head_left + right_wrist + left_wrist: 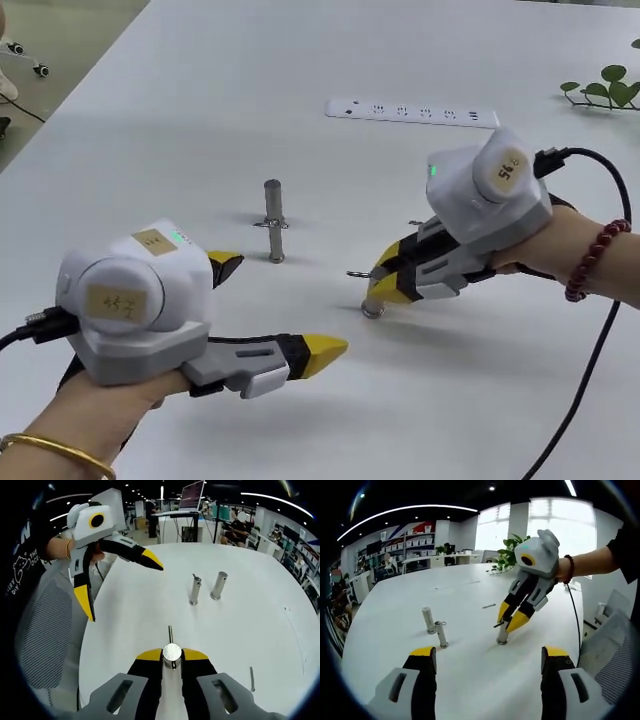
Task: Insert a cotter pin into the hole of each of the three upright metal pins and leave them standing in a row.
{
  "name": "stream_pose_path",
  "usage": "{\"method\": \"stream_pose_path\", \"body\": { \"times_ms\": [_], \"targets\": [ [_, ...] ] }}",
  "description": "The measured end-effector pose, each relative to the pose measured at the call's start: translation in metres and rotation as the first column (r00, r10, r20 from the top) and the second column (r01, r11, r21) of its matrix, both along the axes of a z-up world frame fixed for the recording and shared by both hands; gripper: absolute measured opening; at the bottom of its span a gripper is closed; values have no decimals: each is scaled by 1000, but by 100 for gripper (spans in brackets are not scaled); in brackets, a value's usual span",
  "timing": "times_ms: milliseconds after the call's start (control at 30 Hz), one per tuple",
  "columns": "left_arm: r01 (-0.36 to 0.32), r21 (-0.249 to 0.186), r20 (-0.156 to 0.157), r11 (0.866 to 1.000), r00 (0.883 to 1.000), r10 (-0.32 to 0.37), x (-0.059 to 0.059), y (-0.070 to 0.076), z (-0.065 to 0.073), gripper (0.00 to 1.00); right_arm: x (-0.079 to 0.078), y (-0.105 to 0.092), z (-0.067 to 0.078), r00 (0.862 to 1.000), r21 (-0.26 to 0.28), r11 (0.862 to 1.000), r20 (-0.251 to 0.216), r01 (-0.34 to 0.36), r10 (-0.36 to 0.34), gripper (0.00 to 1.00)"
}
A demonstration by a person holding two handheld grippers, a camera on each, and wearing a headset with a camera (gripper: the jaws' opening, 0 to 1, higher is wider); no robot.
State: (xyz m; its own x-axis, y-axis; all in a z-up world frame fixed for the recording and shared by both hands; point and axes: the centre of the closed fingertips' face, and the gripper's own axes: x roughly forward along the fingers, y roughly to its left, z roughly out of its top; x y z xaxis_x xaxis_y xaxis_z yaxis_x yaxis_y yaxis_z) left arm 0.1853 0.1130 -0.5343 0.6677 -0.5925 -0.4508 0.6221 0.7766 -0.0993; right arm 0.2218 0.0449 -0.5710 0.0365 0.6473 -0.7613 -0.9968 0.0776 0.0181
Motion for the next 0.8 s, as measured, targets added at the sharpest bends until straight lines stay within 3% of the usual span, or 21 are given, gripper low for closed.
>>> {"method": "stream_pose_path", "body": {
  "times_ms": [433, 800],
  "targets": [
    [3, 3, 28, 1000, 1000, -3, 4, 6, 9, 94, 12, 13, 5, 1000, -3, 1000, 0, -10, 10, 8],
    [11, 10, 25, 1000, 1000, -11, 6, 9, 9, 99, 26, 23, 9, 1000, 0, 1000, -2, -5, 5, 8]
  ]
}}
